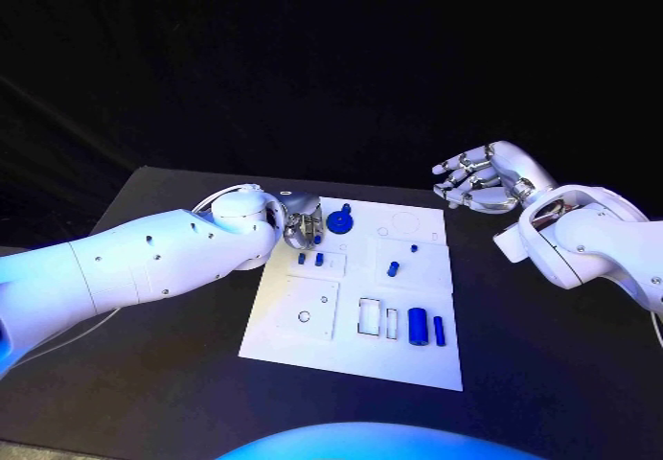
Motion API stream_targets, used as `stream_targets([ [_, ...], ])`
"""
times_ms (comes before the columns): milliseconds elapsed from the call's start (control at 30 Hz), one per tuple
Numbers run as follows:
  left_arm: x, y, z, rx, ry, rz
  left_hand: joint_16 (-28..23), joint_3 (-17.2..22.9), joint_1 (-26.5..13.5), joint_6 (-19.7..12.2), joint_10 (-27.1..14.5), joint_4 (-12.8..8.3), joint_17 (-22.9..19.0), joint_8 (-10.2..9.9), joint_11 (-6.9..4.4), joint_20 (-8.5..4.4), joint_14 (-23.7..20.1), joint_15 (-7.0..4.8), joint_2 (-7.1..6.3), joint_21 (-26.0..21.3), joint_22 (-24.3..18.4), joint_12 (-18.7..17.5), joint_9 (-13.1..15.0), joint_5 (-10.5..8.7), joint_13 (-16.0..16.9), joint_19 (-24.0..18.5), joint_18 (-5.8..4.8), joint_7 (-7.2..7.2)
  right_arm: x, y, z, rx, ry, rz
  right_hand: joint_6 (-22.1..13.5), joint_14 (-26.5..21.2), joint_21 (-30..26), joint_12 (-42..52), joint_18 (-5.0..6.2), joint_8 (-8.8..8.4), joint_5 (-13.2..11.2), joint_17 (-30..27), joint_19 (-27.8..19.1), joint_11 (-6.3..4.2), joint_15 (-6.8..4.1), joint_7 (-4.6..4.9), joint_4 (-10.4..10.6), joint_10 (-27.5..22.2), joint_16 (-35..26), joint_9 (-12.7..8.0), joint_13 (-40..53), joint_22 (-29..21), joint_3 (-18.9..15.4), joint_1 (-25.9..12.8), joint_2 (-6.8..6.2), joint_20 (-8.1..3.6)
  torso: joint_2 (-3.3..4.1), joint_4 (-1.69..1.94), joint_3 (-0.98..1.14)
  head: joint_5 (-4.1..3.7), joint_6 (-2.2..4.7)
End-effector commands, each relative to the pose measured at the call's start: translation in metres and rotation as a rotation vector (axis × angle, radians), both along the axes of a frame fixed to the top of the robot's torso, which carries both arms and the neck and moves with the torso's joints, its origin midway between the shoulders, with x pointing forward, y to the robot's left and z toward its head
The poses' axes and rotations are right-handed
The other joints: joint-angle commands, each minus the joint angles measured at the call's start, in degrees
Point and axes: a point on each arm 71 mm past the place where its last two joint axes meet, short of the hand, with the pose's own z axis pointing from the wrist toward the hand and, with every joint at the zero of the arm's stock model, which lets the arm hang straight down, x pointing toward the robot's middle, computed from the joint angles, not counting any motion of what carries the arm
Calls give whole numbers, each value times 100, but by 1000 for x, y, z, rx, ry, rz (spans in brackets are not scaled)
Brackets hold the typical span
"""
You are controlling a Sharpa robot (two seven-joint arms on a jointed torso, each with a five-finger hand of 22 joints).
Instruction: Assemble the parts on the task board
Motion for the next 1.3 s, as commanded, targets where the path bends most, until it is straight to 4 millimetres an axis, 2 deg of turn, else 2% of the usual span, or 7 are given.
stream_targets([
  [33, -1, 0, -2, 10, 17, 1, 27, 63, -73, -210, -20, -2, -19, -35, -11, 12, -13, -3, -25, -19, 881, -51, -81, -19, 4, 26, -12, -7, 0, 1, 0, -5, 0, 7, 11, 17, 14, -21, 13, 28, -24, 5, -34, -7, -9, 4, -39, 42, -19, 5, -3, 5, -4, -12, 31, 7, 2, 0, 1, 5, -3],
  [500, 0, 7, 0, 5, 1, 27, 39, 141, -111, -625, -39, -26, -77, -35, 11, 18, -24, 8, -73, -23, 882, -130, -275, -16, 14, 26, -12, 17, 1, -2, -4, -70, 19, 21, 34, 156, 100, -365, 21, 63, -253, 10, 24, 43, -10, 30, -139, -128, -70, 6, -317, 82, 53, -13, 15, -3, -1, -2, 1, 7, 9],
  [733, -1, 13, 11, -85, -67, 23, 40, 171, -109, -569, -41, -31, -92, 14, 11, 19, -30, 9, -57, -44, 868, -143, -289, -6, 21, 13, -6, 0, 2, -1, -11, -264, 34, 63, 390, 979, 680, -612, 34, 175, -545, 363, 628, -100, -209, -98, -384, 149, 511, 36, -627, 500, 82, 118, 63, -228, -7, 0, -1, -13, 47],
  [833, -1, 17, 19, -172, -95, 30, 22, 174, -166, -447, -59, -2, -127, 65, 18, 23, -45, 14, -59, -127, 812, -152, -284, -7, 30, -39, 16, 3, 1, 2, -15, -377, 24, 85, 534, 987, 998, -746, 27, 179, -583, 783, 817, -176, -271, -155, -457, 344, 1270, 33, -754, 796, 130, 128, 93, -313, -11, -6, 1, -43, 63],
  [933, -1, 26, 28, -297, -92, 66, -157, 175, -236, -343, -90, 42, -391, 103, 33, 32, -126, 26, -53, -235, 740, -159, -284, -9, 36, -107, 43, 34, -1, 6, -20, -493, -8, 99, 638, 1031, 2336, -898, -145, 147, -604, 1839, 1156, -208, -310, -207, -504, 525, 2964, 37, -851, 1545, 203, 114, 104, -346, -12, -11, 5, -107, 88],
  [1067, 0, 40, 36, -468, -41, 143, -781, 263, -188, -249, -196, 2, -1225, 124, 97, 60, -421, 72, -45, -966, 252, -183, -300, 21, 25, -575, 223, 82, -3, 11, -25, -601, -44, 105, 703, 1053, 3268, -1078, -261, 95, -647, 2406, 1342, -210, -308, -226, -515, 603, 3869, 42, -935, 2072, 259, 62, 74, -349, -16, -13, 7, -199, 109],
  [1300, -5, 64, 46, -797, 49, 266, -1597, 356, -145, -207, -279, -75, -2208, 97, 178, 111, -755, 128, -45, -1798, -307, -140, -353, 16, 17, -1064, 404, 180, -8, 22, -38, -722, -91, 113, 708, 1111, 4520, -1313, -429, 0, -757, 3174, 1637, -179, -283, -211, -503, 585, 5039, 39, -1036, 2698, 314, -11, 25, -331, -2, -7, -6, -334, 157],
])
